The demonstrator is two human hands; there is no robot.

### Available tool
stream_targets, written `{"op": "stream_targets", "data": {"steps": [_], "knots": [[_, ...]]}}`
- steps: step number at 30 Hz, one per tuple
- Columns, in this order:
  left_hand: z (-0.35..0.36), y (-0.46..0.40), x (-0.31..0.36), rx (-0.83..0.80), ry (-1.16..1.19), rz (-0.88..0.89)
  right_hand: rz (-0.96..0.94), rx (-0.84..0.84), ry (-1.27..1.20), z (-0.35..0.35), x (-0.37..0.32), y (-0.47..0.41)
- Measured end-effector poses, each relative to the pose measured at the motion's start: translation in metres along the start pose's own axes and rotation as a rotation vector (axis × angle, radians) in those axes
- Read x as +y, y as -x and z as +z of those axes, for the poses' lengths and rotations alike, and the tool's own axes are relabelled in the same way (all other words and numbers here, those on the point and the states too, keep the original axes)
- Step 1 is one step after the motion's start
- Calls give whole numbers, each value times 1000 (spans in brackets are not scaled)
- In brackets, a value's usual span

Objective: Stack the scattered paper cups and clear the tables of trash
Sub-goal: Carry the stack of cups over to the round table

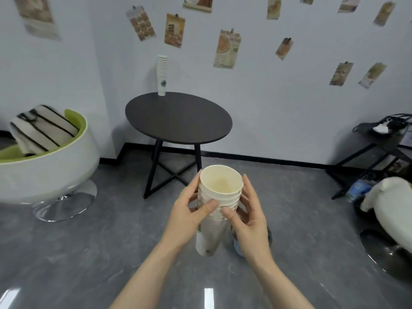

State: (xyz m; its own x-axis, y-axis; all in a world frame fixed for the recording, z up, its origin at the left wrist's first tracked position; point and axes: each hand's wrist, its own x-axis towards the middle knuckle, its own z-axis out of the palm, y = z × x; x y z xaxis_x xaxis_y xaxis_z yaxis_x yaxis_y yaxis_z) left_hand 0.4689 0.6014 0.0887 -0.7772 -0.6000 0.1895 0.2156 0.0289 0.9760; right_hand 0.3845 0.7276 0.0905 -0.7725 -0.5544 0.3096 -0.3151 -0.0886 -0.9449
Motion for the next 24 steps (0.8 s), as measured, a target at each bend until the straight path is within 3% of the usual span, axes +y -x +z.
{"op": "stream_targets", "data": {"steps": [9,24], "knots": [[-63,-138,-24,102,-39,-2,-43,-128,7,67,38,-148],[-210,-413,-44,53,-122,7,-52,-82,-65,227,97,-405]]}}
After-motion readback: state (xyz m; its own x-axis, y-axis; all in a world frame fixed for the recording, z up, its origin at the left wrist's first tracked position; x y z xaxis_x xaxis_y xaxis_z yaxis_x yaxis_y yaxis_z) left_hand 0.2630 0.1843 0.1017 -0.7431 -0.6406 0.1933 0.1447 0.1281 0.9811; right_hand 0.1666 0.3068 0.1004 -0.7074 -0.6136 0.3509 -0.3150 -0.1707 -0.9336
